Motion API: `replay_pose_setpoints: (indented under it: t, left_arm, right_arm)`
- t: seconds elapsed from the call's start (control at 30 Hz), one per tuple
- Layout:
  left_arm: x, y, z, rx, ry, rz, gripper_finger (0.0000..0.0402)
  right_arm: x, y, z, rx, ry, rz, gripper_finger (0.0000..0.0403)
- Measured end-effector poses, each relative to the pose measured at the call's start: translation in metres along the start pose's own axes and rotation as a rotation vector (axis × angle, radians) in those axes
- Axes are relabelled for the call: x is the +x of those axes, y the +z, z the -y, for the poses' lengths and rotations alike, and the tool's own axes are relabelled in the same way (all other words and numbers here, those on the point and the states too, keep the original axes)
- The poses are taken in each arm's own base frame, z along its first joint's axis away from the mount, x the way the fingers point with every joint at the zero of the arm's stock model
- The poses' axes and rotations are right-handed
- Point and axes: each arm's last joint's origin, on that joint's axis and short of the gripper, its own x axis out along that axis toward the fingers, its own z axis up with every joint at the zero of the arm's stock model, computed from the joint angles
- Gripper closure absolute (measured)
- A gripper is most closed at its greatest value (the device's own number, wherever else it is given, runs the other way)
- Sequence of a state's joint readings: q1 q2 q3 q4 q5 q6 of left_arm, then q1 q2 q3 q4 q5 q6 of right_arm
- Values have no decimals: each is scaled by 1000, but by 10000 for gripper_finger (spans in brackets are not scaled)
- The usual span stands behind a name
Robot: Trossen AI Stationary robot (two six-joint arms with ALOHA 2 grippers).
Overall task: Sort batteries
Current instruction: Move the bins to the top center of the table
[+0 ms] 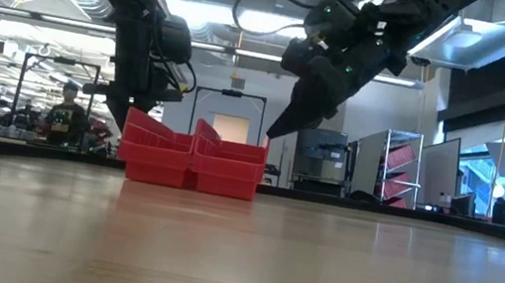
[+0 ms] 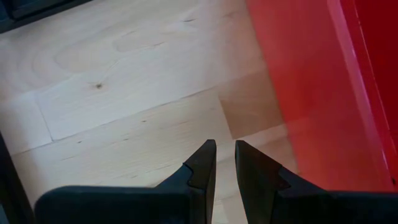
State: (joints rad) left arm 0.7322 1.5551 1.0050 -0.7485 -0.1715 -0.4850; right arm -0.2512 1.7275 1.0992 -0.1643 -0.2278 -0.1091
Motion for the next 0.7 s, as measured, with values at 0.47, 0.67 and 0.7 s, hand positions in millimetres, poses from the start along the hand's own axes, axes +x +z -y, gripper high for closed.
replay_pose_setpoints:
  t: [0.47, 0.67, 0.7]
  left_arm:
    - [-10, -3, -4, 41, 1, -2, 350]
    - [-24, -5, -9, 1, 6, 38, 350]
    - [-29, -6, -8, -3, -1, 52, 350]
  right_arm:
    - [-22, 26, 0, -32, -14, 55, 393]
    - [-63, 38, -3, -16, -115, 56, 393]
    - [-70, 38, -4, -6, -133, 47, 393]
